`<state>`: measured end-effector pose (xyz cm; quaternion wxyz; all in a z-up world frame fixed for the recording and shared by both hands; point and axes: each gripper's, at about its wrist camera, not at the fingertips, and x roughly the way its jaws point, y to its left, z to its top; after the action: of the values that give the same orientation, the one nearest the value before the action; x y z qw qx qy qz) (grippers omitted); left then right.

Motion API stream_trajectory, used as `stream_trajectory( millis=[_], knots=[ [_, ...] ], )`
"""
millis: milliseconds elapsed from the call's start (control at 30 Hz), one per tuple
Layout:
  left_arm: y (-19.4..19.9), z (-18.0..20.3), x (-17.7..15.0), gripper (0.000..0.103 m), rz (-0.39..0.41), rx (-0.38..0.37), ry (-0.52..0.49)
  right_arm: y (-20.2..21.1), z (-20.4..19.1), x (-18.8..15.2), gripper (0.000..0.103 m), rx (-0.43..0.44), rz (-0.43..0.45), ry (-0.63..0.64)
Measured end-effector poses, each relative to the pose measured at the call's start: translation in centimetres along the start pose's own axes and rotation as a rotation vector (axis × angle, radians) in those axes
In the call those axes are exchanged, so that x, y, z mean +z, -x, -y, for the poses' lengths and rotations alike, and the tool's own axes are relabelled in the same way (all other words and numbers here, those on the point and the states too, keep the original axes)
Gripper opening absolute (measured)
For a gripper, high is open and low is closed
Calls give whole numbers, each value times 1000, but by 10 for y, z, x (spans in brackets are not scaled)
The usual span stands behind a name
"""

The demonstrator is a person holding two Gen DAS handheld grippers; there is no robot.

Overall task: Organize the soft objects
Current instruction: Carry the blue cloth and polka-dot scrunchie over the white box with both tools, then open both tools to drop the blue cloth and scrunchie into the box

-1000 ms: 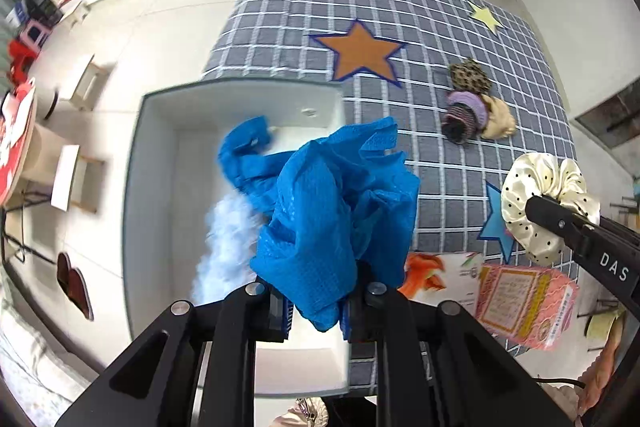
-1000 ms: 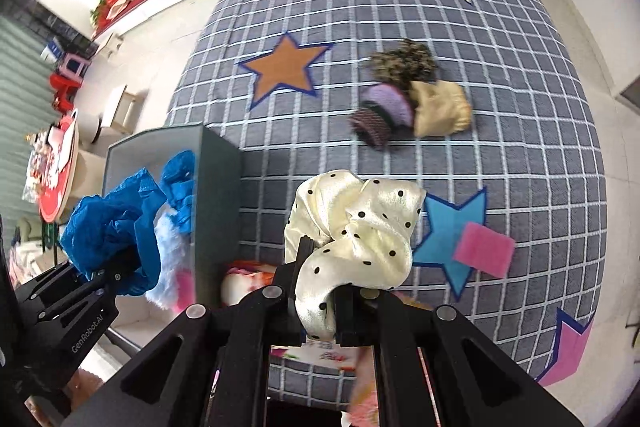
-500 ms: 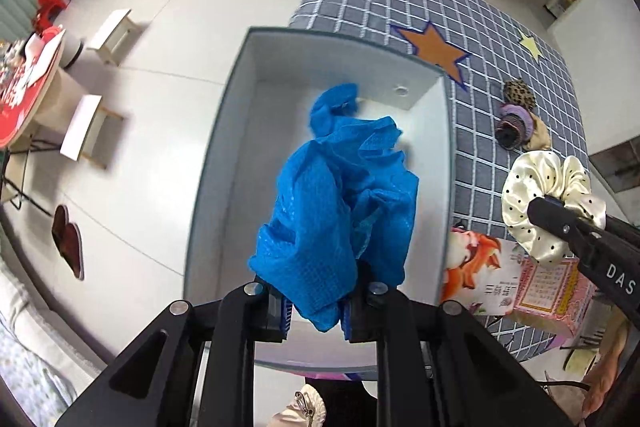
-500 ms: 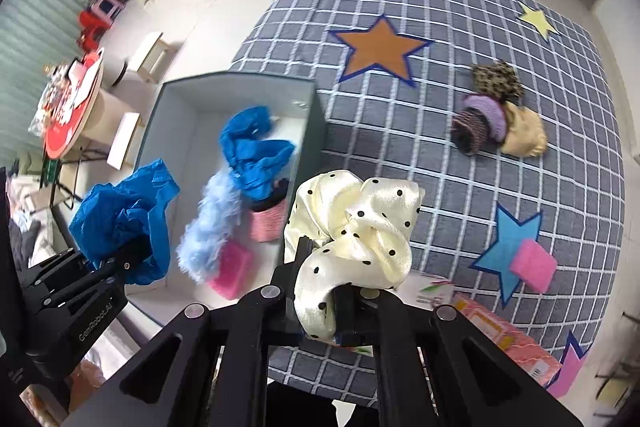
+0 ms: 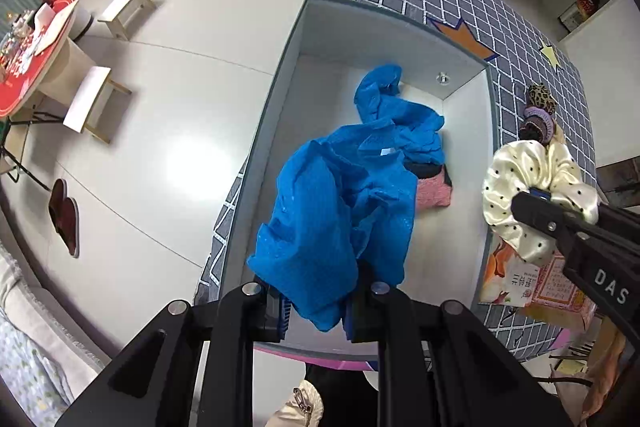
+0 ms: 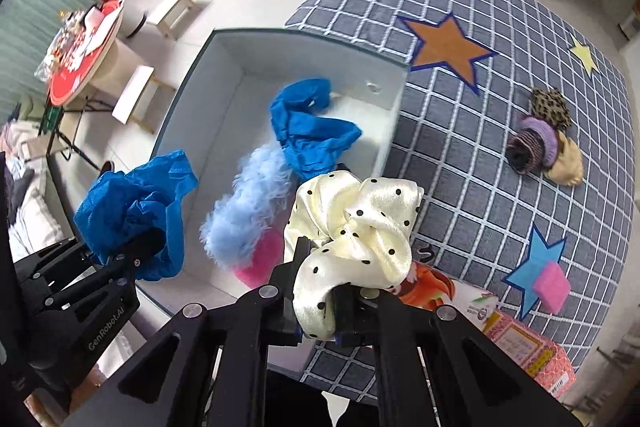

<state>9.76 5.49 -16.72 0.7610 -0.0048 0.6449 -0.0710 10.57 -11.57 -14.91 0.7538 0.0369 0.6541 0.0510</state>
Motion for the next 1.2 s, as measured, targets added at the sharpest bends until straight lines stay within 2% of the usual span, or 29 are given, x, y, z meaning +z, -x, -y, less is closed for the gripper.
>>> stream_trajectory(
  millis=[333,1000,1033,1100,1133,1167,1200],
  knots=[
    [-11,-6,-5,22,-31,-16,5,-18,-26,9,9,-13,-43,59],
    [-25,-1,0,23,-63,-29,-14,-43,-30,11,9,-5,-130,69],
    [-25,-1,0,23,-63,-29,-15,-44,-30,10,10,-8,-134,69],
    [-25,0,1,23,-62,-31,-16,-44,-29,10,26,-11,-137,68],
    [-25,0,1,24,-60,-32,-16,-44,-28,10,29,-11,-136,67],
    [-24,0,2,25,-58,-33,-18,-43,-27,10,37,-7,-134,64],
    [-24,1,2,25,-57,-33,-20,-42,-26,10,49,-1,-131,59]
  ],
)
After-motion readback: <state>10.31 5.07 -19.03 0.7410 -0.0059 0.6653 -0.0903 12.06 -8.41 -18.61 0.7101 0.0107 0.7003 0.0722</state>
